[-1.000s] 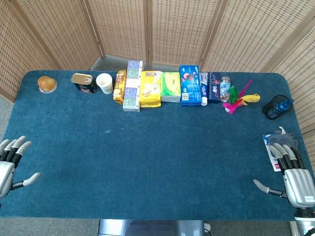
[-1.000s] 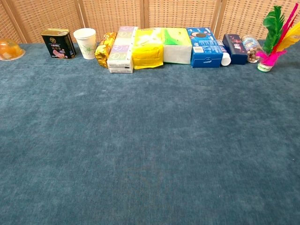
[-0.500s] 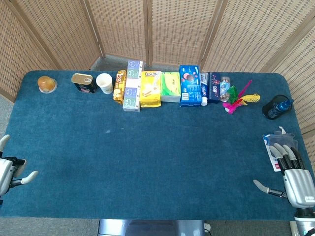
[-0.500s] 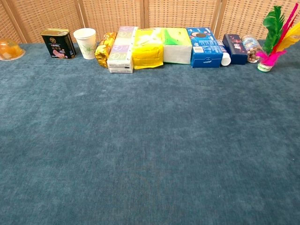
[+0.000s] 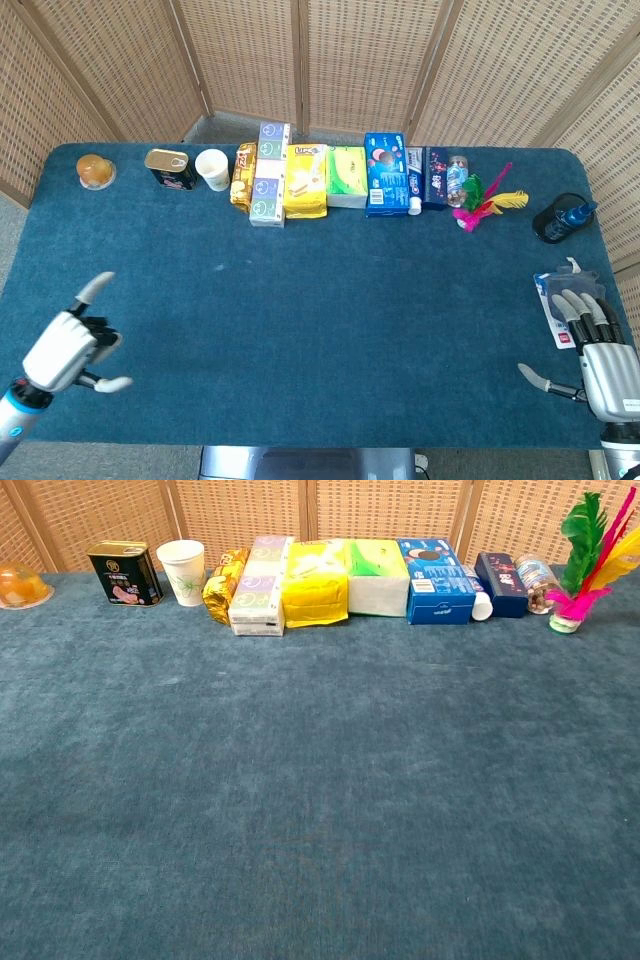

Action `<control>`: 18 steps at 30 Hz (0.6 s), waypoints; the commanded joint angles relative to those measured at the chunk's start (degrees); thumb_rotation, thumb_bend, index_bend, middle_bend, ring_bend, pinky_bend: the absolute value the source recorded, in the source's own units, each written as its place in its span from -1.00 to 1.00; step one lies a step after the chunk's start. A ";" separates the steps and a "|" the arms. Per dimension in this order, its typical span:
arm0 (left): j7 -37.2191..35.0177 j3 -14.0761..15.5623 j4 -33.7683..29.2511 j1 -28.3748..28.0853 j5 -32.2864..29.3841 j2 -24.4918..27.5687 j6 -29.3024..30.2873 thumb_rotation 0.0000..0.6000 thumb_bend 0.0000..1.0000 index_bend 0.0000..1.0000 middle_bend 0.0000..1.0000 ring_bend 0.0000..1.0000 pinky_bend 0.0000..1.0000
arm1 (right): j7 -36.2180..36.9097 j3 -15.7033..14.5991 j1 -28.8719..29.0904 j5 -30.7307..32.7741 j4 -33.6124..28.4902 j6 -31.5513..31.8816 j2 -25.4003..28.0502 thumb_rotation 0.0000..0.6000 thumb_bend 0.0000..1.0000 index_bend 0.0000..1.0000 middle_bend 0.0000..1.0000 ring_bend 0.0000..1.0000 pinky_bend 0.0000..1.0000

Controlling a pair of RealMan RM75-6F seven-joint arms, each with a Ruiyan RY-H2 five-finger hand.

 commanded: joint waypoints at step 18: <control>8.43 2.28 -8.45 -27.41 17.44 -7.71 -16.67 -1.00 -1.00 1.00 1.00 0.84 -1.00 | 2.00 2.12 -0.03 4.17 0.05 -0.60 0.85 -0.17 -1.00 -0.95 -1.00 -1.00 -1.00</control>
